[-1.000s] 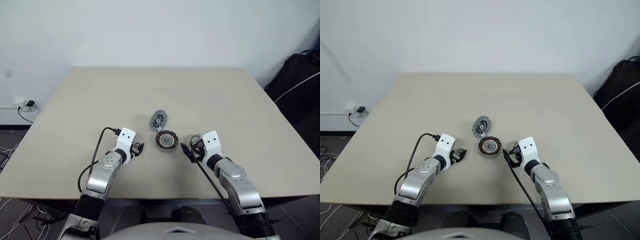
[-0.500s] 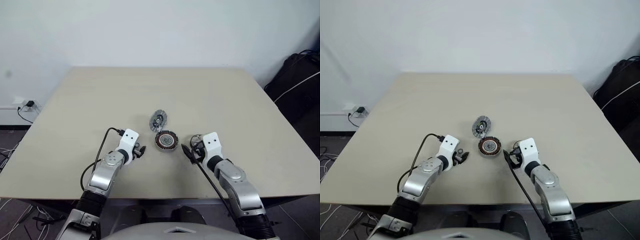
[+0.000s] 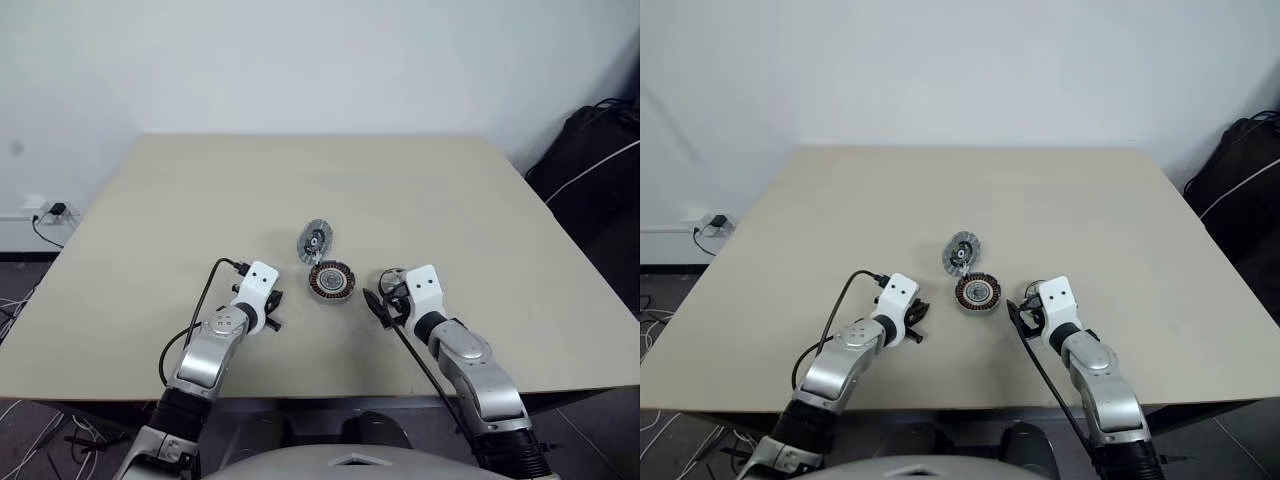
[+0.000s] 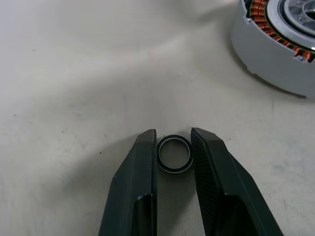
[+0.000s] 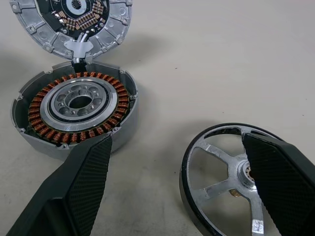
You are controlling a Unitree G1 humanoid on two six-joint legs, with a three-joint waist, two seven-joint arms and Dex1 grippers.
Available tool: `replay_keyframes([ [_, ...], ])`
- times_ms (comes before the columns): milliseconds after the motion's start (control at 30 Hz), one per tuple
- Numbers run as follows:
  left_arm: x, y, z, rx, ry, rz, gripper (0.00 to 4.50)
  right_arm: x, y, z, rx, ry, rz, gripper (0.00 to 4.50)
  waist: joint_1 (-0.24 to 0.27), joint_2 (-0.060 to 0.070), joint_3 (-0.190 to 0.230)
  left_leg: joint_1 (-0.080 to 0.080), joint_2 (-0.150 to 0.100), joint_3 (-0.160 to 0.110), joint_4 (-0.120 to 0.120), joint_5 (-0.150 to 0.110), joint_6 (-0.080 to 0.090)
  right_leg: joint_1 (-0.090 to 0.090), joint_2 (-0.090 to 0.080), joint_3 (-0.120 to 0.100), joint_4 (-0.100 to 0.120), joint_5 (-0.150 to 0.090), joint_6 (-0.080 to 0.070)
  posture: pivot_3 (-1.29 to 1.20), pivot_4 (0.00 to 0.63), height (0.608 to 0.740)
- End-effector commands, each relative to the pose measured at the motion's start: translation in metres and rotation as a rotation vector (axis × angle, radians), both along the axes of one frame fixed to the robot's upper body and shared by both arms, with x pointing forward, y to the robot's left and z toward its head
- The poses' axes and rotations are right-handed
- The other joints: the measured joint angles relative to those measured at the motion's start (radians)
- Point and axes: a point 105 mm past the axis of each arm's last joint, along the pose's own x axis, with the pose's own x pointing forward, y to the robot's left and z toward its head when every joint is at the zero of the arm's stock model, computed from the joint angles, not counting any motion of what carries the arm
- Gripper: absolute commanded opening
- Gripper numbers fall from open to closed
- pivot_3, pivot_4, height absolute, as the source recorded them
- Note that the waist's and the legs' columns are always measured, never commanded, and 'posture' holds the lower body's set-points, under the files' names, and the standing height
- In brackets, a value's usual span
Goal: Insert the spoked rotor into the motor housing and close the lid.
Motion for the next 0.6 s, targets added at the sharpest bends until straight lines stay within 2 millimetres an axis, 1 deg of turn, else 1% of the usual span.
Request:
replay_keyframes([
  [33,0.009,-0.02,0.034,-0.065,-0.113,-0.053,0.66,0.008,0.002,0.016,0.009,-0.068,0.007,4.5,0.002,0.0,0.0,0.0,0.0,0.0,0.0,0.0,0.0,0.0,0.0,0.0,0.0,0.0,0.0,0.0,0.0,0.74],
  [133,0.007,-0.034,0.04,-0.1,-0.122,-0.094,0.66,0.008,0.002,0.016,0.008,-0.068,0.008,4.5,0.003,0.0,0.0,0.0,0.0,0.0,0.0,0.0,0.0,0.0,0.0,0.0,0.0,0.0,0.0,0.0,0.0,0.74],
  [267,-0.005,-0.064,0.044,-0.154,-0.103,-0.218,0.66,0.008,0.001,0.016,0.007,-0.07,0.006,4.5,0.003,0.0,0.0,0.0,0.0,0.0,0.0,0.0,0.0,0.0,0.0,0.0,0.0,0.0,0.0,0.0,0.0,0.74],
  [500,-0.018,-0.089,0.045,-0.174,-0.082,-0.332,0.66,0.007,-0.001,0.016,0.003,-0.071,0.001,4.5,0.002,0.0,0.0,0.0,0.0,0.0,0.0,0.0,0.0,0.0,0.0,0.0,0.0,0.0,0.0,0.0,0.0,0.74],
  [600,-0.018,-0.099,0.054,-0.189,-0.121,-0.377,0.66,0.008,-0.001,0.016,0.002,-0.07,0.0,4.5,0.002,0.0,0.0,0.0,0.0,0.0,0.0,0.0,0.0,0.0,0.0,0.0,0.0,0.0,0.0,0.0,0.0,0.74],
])
